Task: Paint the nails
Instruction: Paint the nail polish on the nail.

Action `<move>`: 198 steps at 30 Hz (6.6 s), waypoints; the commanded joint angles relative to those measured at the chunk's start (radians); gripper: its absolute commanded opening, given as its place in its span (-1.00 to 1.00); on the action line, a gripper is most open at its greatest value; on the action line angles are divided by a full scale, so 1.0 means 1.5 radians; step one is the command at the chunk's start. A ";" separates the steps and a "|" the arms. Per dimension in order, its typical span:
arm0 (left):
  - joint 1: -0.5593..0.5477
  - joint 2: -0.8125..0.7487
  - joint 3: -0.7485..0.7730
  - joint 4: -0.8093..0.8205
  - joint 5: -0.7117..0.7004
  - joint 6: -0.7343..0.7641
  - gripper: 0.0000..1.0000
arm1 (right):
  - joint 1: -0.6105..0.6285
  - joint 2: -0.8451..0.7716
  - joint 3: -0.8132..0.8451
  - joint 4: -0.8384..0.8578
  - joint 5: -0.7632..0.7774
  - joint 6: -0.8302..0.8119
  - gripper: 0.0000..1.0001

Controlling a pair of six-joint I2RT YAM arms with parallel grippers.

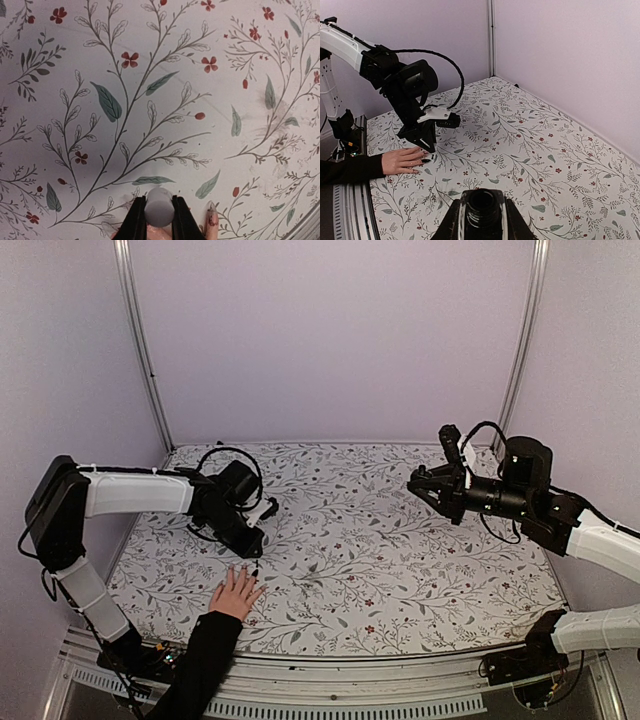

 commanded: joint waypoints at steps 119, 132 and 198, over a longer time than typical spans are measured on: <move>-0.001 0.002 -0.003 -0.031 0.024 0.002 -1.00 | -0.002 -0.014 -0.008 0.012 0.002 0.001 -1.00; 0.005 0.004 -0.003 -0.034 0.014 0.006 -1.00 | -0.003 -0.016 -0.008 0.011 0.004 0.002 -1.00; -0.007 -0.035 0.022 -0.057 0.026 -0.005 -1.00 | -0.002 -0.028 -0.011 0.011 0.005 0.002 -1.00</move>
